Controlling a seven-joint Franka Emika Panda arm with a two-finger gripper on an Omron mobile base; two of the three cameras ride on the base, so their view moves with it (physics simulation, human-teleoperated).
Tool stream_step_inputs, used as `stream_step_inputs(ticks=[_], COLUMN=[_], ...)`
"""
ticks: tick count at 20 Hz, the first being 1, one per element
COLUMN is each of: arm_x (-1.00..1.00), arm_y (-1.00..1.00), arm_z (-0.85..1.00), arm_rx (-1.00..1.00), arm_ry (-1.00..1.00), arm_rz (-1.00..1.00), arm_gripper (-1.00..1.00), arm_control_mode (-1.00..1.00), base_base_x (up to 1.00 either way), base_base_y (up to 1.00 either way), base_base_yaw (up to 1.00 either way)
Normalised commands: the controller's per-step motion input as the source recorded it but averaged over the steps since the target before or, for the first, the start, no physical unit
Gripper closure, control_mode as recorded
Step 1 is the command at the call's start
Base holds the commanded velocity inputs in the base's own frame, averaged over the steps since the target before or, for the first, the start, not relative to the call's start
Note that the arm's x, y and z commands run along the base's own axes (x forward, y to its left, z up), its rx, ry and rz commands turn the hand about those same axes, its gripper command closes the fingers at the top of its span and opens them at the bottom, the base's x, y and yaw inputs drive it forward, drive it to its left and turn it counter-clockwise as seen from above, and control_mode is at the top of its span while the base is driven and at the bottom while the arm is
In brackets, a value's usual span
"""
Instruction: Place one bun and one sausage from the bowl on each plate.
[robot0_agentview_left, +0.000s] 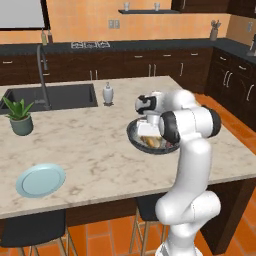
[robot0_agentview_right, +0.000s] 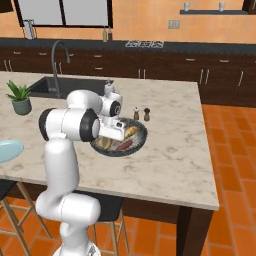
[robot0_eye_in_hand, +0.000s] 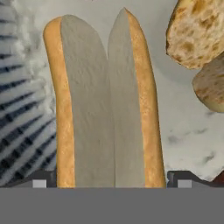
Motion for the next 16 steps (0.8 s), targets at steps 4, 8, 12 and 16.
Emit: stream_step_inputs(ticks=[4,8,12,16], arm_x=[0.00,0.00,-0.20,-1.00], arm_y=[0.00,0.02,0.06,0.21], arm_z=[-0.31,-0.10,0.48,1.00], arm_rx=[0.01,0.00,-0.08,-0.18], arm_ry=[0.07,0.01,-0.04,-0.35], arm_rz=[0.00,0.00,0.00,0.00], arm_gripper=[-1.00,1.00,1.00,1.00], arm_control_mode=[-1.00,-1.00,-1.00,-1.00], base_base_x=[0.00,0.00,0.00,0.00], base_base_y=[0.00,0.00,0.00,0.00], base_base_yaw=[0.00,0.00,0.00,0.00])
